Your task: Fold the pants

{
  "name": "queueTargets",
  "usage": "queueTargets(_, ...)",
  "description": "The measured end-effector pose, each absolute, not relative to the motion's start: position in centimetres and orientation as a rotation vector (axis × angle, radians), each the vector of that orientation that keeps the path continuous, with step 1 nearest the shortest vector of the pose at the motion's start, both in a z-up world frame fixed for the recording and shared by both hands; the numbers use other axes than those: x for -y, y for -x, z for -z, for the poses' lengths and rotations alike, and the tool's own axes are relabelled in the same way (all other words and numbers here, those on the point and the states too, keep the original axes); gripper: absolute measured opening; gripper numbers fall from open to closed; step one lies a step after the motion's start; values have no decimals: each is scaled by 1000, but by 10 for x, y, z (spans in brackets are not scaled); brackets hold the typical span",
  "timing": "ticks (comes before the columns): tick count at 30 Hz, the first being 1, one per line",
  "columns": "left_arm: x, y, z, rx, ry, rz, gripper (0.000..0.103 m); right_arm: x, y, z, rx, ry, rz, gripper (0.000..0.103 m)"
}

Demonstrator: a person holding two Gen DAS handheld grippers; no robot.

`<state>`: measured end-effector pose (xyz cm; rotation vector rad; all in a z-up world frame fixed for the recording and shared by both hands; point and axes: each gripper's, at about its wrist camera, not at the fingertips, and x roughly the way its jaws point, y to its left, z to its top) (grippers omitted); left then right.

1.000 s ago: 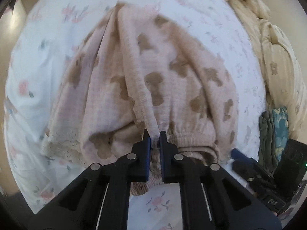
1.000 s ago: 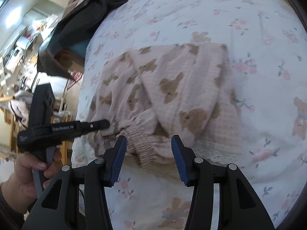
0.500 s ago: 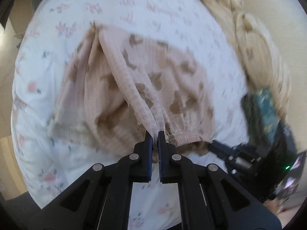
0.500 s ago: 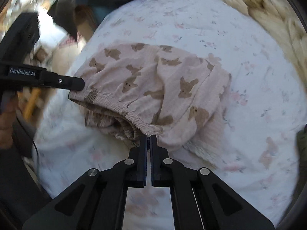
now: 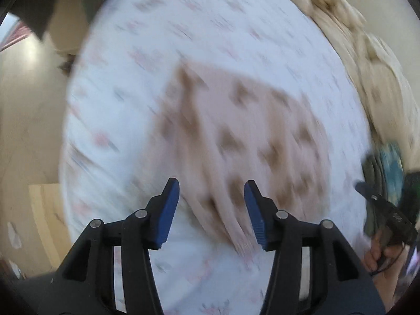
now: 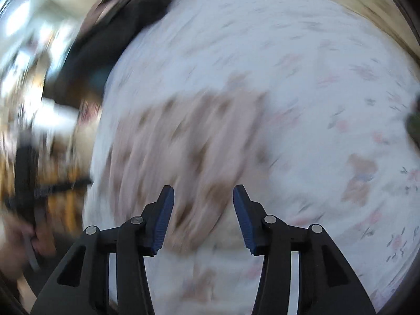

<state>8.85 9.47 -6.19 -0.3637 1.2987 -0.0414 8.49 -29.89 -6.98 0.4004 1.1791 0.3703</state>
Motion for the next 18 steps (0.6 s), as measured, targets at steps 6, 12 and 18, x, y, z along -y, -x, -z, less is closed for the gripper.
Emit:
queueTargets(6, -118, -157, 83, -1189, 462, 59, 47, 331, -147, 101, -1194, -534, -313, 47)
queueTargets(12, -99, -192, 110, -1187, 439, 93, 45, 307, -176, 135, -1229, -496, -323, 41)
queueTargets(18, -81, -199, 116, -1203, 329, 155, 1, 295, -192, 154, -1265, -425, -347, 0)
